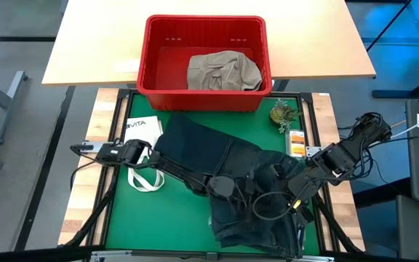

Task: Fold Laundry from Bin
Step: Fold the dark blue jeans

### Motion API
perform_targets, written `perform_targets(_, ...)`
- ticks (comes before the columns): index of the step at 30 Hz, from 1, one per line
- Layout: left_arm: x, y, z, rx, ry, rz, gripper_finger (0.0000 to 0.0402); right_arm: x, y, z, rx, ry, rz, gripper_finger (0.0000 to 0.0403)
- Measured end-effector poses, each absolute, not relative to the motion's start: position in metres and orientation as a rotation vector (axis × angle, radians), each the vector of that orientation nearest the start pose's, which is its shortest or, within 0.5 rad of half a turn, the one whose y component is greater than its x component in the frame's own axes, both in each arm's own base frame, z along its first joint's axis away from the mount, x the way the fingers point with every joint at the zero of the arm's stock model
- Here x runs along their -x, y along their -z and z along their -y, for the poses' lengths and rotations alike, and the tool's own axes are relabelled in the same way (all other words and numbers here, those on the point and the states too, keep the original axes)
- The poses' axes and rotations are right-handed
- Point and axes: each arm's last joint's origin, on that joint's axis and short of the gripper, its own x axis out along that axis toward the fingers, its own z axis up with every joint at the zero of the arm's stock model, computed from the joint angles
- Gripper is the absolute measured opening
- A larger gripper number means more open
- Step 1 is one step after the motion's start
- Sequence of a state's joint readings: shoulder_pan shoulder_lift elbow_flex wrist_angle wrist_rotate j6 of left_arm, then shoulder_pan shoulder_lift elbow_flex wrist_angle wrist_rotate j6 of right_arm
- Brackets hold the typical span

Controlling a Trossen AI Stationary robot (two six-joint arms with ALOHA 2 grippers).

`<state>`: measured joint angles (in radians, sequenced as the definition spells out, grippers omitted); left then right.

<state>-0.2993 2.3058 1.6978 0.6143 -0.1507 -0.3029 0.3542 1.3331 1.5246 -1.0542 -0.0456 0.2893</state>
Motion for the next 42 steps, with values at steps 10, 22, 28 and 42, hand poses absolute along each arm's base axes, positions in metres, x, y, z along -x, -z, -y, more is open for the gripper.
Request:
perform_targets(10,-0.503,-0.217,0.164,0.248,0.313,0.050,0.0179,-0.229,-0.390,-0.093,-0.169,-0.232,-0.950,0.0188)
perform_targets(22,-0.508,-0.219,0.145,0.214,0.282,0.078,0.0179,-0.200,-0.368,-0.152,-0.014,-0.170,-0.951,0.0188)
perform_targets(28,-0.509,-0.228,0.130,0.210,0.251,0.060,0.0179,-0.197,-0.342,-0.175,0.098,-0.175,-1.008,0.0188)
perform_targets(42,-0.513,-0.225,0.115,0.211,0.219,0.027,0.0179,-0.214,-0.306,-0.191,0.259,-0.138,-1.127,0.0188)
